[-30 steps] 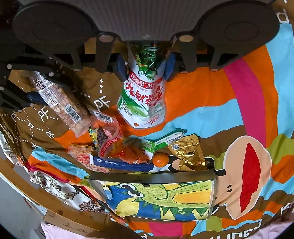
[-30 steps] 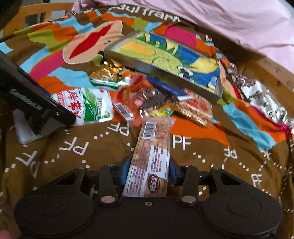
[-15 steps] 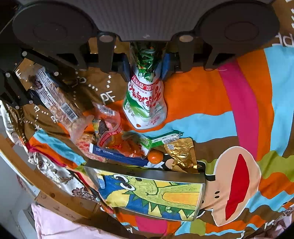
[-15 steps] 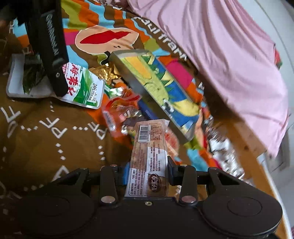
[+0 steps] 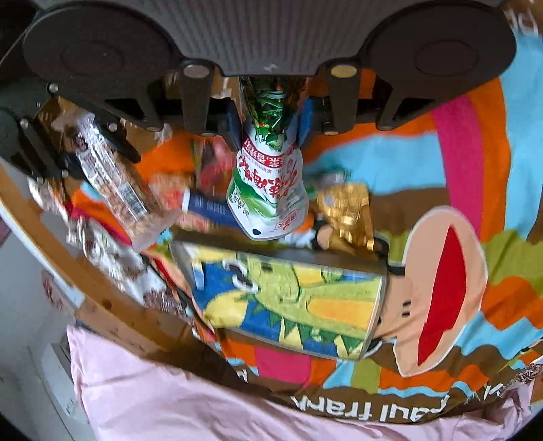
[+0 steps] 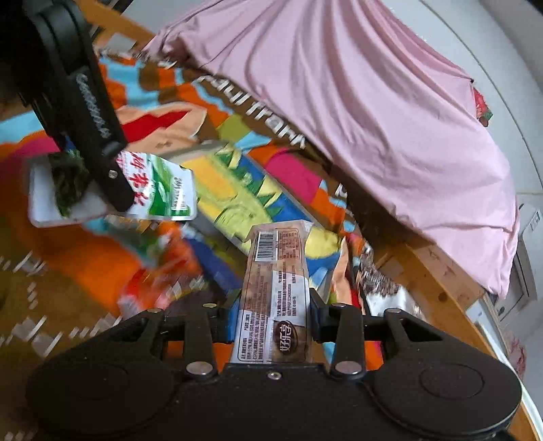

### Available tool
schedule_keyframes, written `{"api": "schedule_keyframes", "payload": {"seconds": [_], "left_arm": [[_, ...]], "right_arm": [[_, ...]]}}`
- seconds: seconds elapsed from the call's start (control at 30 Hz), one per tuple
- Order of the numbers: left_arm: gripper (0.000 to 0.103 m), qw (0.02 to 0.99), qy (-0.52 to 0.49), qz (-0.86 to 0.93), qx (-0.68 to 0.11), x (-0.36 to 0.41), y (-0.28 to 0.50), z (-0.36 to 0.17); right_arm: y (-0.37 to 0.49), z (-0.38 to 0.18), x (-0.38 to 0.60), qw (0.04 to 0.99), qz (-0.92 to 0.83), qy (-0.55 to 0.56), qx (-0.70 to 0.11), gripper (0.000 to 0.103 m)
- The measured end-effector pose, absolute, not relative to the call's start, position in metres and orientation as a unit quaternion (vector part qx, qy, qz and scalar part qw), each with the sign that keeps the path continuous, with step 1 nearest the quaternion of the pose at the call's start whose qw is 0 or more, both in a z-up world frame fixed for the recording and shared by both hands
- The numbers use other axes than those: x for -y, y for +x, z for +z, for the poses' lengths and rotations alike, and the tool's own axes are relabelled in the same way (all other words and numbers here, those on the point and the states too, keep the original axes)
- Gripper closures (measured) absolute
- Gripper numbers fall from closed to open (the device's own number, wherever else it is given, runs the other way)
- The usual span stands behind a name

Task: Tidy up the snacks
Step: 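Carry both snacks over the metal tray and open both tools to drop them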

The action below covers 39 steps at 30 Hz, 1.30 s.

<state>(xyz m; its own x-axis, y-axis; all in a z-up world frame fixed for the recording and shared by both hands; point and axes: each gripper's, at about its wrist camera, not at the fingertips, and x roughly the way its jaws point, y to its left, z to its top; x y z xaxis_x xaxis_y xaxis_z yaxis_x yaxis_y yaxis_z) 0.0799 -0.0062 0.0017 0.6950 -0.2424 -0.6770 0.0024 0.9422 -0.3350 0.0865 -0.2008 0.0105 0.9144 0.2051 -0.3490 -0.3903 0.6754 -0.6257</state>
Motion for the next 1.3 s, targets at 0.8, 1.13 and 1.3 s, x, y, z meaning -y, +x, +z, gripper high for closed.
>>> {"api": "schedule_keyframes", "payload": {"seconds": [0.8,1.13,1.3], "left_arm": [[0.065,0.929,-0.166,-0.055,-0.326,0.006,0.321,-0.015],[0.064,0.929,-0.138,-0.034,-0.341,0.013,0.347,-0.045],[0.054,0.927,-0.134,-0.031,-0.349,0.018,0.348,-0.051]], "right_arm": [[0.322,-0.028,0.16,0.924,0.168,-0.313,-0.143,0.063],[0.349,-0.048,0.166,0.93,0.176,-0.245,-0.209,0.062],[0.351,-0.047,0.17,0.933,0.175,-0.226,-0.218,0.047]]}}
